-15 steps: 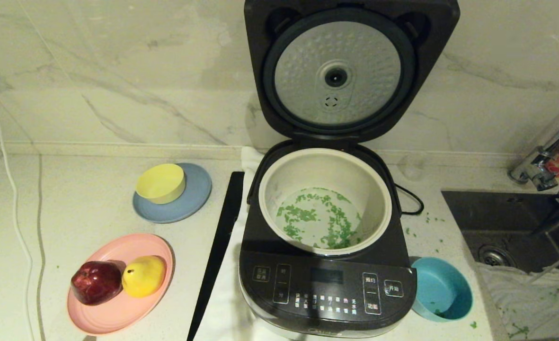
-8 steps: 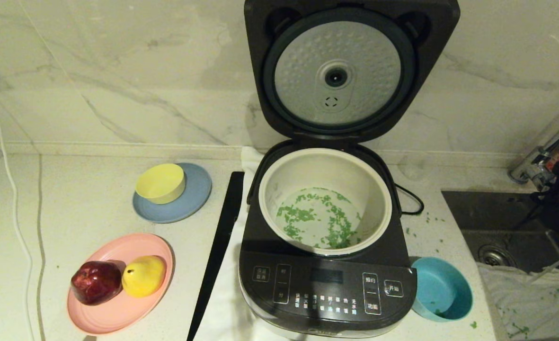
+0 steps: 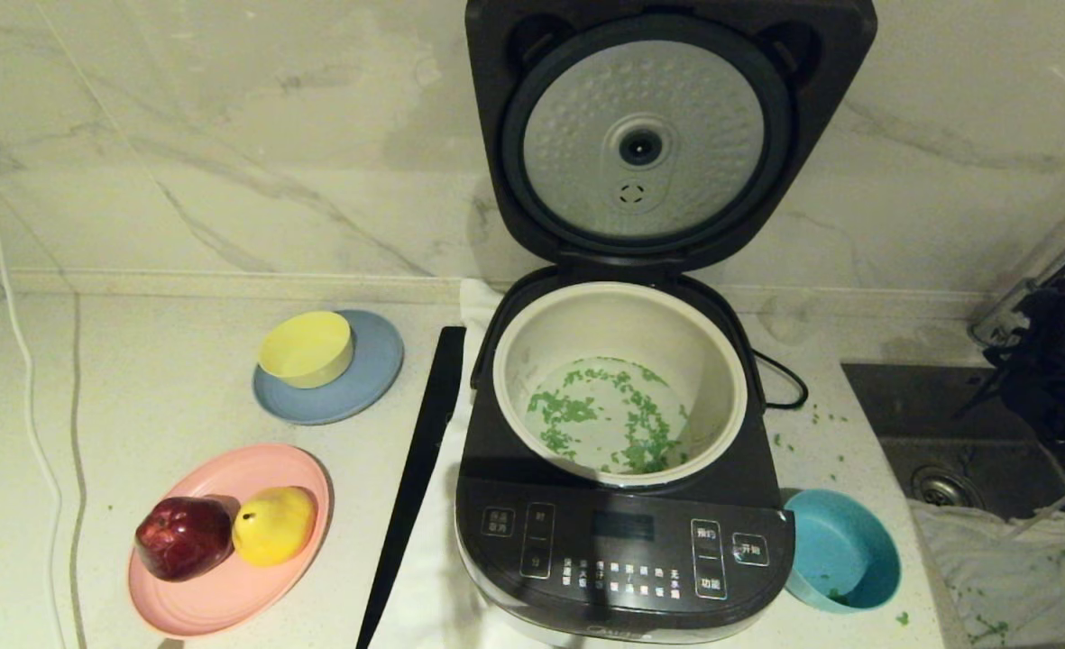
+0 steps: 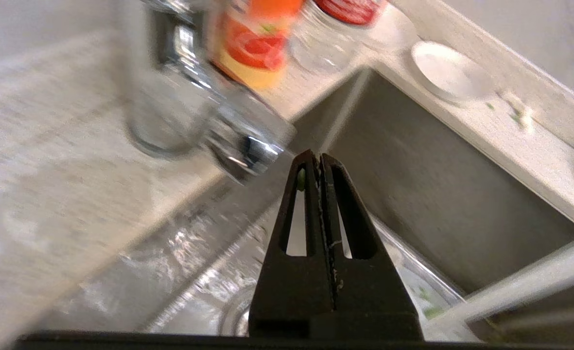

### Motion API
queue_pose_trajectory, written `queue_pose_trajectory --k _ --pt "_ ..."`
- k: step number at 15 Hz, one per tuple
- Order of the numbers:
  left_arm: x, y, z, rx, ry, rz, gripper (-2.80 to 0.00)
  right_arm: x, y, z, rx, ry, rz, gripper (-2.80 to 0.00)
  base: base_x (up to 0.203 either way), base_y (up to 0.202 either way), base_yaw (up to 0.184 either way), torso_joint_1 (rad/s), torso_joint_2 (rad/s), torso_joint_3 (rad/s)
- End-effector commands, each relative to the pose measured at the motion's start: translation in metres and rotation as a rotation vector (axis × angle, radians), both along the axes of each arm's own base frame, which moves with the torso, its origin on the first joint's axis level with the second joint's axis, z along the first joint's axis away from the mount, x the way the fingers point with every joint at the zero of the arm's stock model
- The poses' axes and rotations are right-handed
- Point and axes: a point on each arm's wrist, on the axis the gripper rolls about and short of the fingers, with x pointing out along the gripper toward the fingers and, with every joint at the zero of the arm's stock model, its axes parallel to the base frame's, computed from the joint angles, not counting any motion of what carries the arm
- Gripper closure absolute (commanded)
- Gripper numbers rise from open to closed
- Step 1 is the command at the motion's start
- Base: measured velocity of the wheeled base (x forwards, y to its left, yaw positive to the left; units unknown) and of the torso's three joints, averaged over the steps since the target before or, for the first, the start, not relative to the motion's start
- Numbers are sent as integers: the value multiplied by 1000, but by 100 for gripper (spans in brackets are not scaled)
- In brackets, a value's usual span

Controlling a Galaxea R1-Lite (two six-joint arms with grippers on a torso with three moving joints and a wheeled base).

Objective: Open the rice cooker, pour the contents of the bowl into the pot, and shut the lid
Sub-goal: Turn off the tap

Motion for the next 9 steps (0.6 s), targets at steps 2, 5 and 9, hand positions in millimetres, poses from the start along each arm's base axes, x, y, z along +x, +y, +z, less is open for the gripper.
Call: queue_pose_trajectory --k 2,5,9 --pt "1 0 -2 0 6 0 0 14 -3 1 -25 -19 -14 0 0 0 0 0 0 0" --pt "1 0 -2 0 6 0 0 20 -4 2 -38 -25 -13 0 0 0 0 0 0 0" --pt "1 0 -2 1 7 0 0 30 -3 2 -54 -30 -5 0 0 0 0 0 0 0"
